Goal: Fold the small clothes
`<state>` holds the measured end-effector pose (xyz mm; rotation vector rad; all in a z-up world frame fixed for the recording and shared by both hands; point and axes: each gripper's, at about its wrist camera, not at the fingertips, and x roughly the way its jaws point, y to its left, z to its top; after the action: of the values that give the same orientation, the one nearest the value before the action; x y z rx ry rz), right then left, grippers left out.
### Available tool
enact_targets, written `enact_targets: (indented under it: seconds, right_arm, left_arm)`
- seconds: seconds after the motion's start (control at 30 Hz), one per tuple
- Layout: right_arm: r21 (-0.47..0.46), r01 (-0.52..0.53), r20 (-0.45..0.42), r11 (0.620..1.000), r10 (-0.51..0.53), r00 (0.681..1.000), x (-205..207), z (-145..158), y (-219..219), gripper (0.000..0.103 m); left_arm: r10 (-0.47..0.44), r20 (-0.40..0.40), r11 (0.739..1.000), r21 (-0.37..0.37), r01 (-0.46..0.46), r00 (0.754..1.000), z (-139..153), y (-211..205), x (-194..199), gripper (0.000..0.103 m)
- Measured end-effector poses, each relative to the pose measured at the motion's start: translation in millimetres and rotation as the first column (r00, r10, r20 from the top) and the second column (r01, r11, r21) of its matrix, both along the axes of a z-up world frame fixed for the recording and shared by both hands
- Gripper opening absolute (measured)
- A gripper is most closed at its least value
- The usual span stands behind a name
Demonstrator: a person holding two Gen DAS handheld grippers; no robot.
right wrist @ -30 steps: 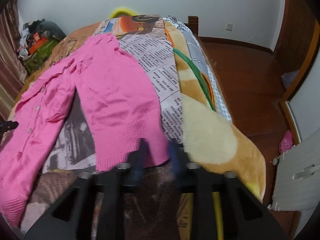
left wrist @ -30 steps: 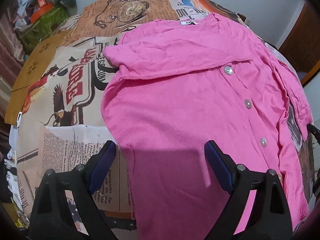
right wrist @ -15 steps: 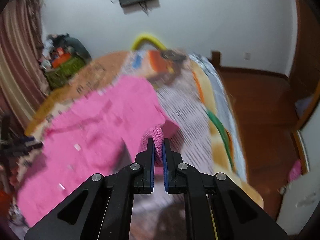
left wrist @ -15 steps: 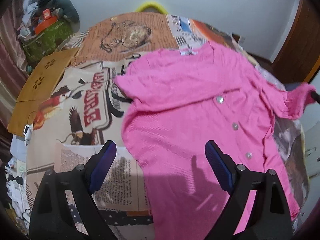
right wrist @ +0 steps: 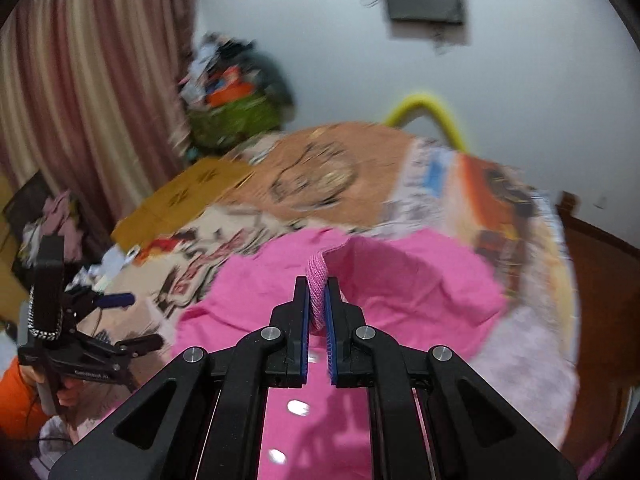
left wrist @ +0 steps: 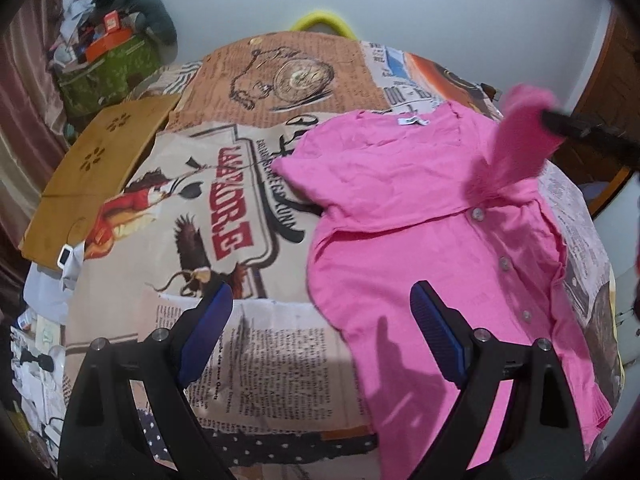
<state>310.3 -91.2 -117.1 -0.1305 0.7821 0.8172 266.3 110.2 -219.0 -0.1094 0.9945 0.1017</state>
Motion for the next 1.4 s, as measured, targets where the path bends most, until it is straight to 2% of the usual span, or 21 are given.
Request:
enact_targets:
  seconds: [0.1, 0.2, 0.3, 0.37, 0.43, 0.57, 0.7, 0.9, 1.07, 1.17, 1.3, 1.4]
  right_arm:
    - [-0.044, -0.074, -0.061, 0.996, 0.071, 0.996, 1.8, -30.0, 35.0, 0.007]
    - [-0.070, -0.098, -0.123, 0.993, 0.089, 0.988, 6.0, -50.5, 51.9, 0.008]
    - [-0.054, -0.086, -0.146, 0.995, 0.077, 0.986, 8.6, -50.9, 52.3, 0.014]
    - [-0.023, -0.062, -0.142, 0.998, 0.058, 0.988, 10.8, -43.8, 39.8, 0.031]
    - [0.004, -0.031, -0.117, 1.000, 0.031, 0.993, 13.6, -33.8, 26.2, 0.038]
    - [0.012, 0.025, -0.069, 1.000, -0.024, 0.997, 17.4, -18.3, -2.6, 0.039]
    - [-0.027, 0.094, -0.020, 0.995, -0.095, 0.995, 19.7, -19.3, -34.7, 0.039]
    - [-0.100, 0.136, -0.040, 0.986, -0.141, 0.989, 16.3, -53.3, -70.7, 0.039]
    - [-0.168, 0.126, -0.065, 0.978, -0.138, 0.988, 21.8, -82.4, -79.2, 0.039]
    - [-0.191, 0.115, -0.042, 0.975, -0.125, 0.991, 27.6, -89.2, -72.5, 0.039]
    - [-0.220, 0.109, 0.004, 0.969, -0.111, 0.994, 34.7, -95.5, -58.3, 0.039]
    - [-0.224, 0.112, 0.011, 0.968, -0.113, 0.994, 42.4, -99.2, -49.5, 0.037]
  left_arm:
    - [0.007, -0.017, 1.000, -0.011, -0.007, 1.000, -6.9, 5.3, 1.4, 0.091]
    - [0.006, -0.030, 1.000, -0.018, -0.007, 1.000, -11.5, 6.2, 5.4, 0.091]
    - [-0.011, -0.028, 1.000, -0.028, 0.010, 1.000, -10.9, 1.4, 10.9, 0.091]
    - [-0.024, -0.021, 1.000, -0.019, 0.024, 0.999, -8.3, -5.0, 16.3, 0.091]
    - [-0.044, -0.012, 0.999, -0.017, 0.044, 0.999, -5.0, -12.8, 22.3, 0.091]
    - [-0.088, 0.014, 0.996, -0.009, 0.088, 0.996, 2.5, -31.6, 37.6, 0.091]
    - [-0.105, 0.022, 0.994, 0.028, 0.104, 0.994, 2.8, -41.9, 60.2, 0.090]
    - [-0.087, -0.042, 0.995, 0.053, 0.089, 0.995, -14.6, -37.0, 102.4, 0.073]
    - [-0.057, -0.111, 0.996, 0.063, 0.064, 0.992, -39.5, -31.1, 126.8, 0.056]
    - [-0.054, -0.118, 0.997, 0.056, 0.061, 0.992, -46.9, -32.3, 131.4, 0.054]
    - [-0.074, -0.104, 0.992, 0.091, 0.084, 0.992, -46.2, -38.9, 135.2, 0.050]
    - [-0.101, -0.104, 0.990, 0.090, 0.111, 0.989, -44.8, -44.5, 139.0, 0.024]
